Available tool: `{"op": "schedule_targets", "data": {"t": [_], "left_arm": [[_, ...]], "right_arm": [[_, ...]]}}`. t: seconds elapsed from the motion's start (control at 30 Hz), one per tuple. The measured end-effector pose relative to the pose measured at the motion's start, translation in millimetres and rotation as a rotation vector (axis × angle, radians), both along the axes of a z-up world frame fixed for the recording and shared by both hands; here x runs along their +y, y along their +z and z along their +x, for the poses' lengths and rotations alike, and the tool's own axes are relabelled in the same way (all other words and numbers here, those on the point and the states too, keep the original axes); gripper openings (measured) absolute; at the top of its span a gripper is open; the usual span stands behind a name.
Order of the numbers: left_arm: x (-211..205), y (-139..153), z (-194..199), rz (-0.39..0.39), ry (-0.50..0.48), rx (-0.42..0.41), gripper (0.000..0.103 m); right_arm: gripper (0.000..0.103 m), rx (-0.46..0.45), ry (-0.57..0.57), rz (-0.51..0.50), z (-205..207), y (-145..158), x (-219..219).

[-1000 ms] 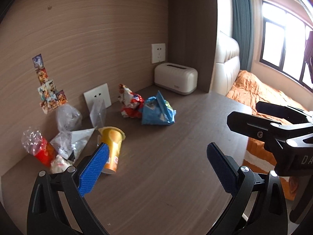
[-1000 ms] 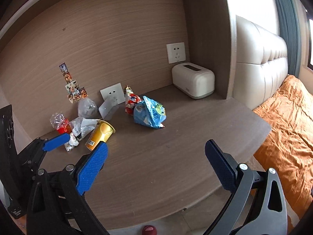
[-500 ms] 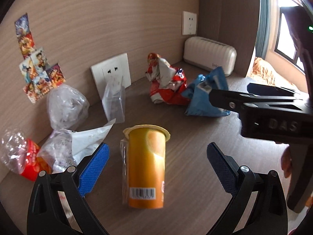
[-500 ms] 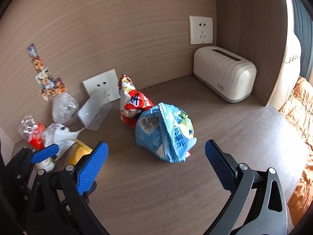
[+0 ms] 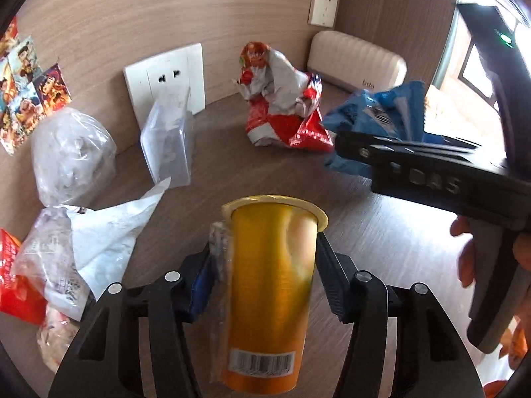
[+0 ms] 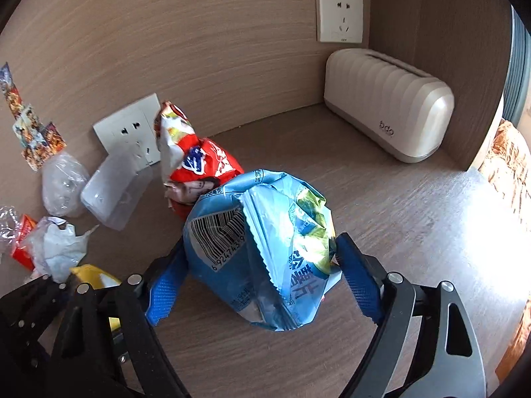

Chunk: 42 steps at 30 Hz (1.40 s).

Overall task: Collect trash
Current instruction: 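Grasp the yellow cup with the left tool while the right tool grasps the blue chip bag, then carry the yellow cup and blue bag to the white bin and release both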

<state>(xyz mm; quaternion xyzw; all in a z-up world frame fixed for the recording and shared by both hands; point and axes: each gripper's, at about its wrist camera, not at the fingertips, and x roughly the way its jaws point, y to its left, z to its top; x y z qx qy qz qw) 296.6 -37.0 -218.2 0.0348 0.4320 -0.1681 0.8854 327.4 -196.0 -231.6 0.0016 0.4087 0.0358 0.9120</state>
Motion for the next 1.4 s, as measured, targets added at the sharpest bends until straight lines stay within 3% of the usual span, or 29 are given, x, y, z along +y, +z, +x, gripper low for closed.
{"op": "schedule_targets", "data": {"t": [0.13,0.23,0.4,0.47,0.57,0.7,0.73,1.0,1.1,1.27,1.4], "left_arm": [[-7,13,-15,0.008,-0.026,-0.038,0.055],[-15,25,-33,0.009,-0.061,-0.069,0.047],[-42,40,-70,-0.004,-0.126,-0.109,0.043],[-58,43,-88,-0.001,-0.158,-0.12,0.037],[-84,44,-113,0.022,-0.193,-0.136,0.035],[-102,45,-140,0.123,-0.151,-0.263,0.042],[-103,42,-139,0.159,-0.137,-0.28,0.046],[-91,26,-101,0.304,-0.093,-0.276,0.046],[-86,17,-79,0.368,-0.079,-0.271,0.057],[-72,2,-43,0.352,-0.094,-0.162,0.057],[-66,1,-37,0.321,-0.111,-0.178,0.05]], "right_arm": [[0.086,-0.024,0.012,-0.031,-26,18,-2],[0.086,-0.053,0.01,-0.051,-53,33,-9],[0.086,-0.09,-0.041,-0.02,-106,54,-39],[0.086,-0.097,-0.079,-0.001,-132,62,-55],[0.086,-0.102,-0.142,0.014,-178,74,-82],[0.086,-0.097,-0.227,0.015,-242,81,-115],[0.086,-0.091,-0.24,0.014,-254,80,-121],[0.086,-0.048,-0.344,0.02,-316,76,-149],[0.086,-0.044,-0.353,0.014,-318,77,-150],[0.086,-0.05,-0.362,0.02,-305,77,-148],[0.086,-0.061,-0.36,0.026,-295,79,-145]]}}
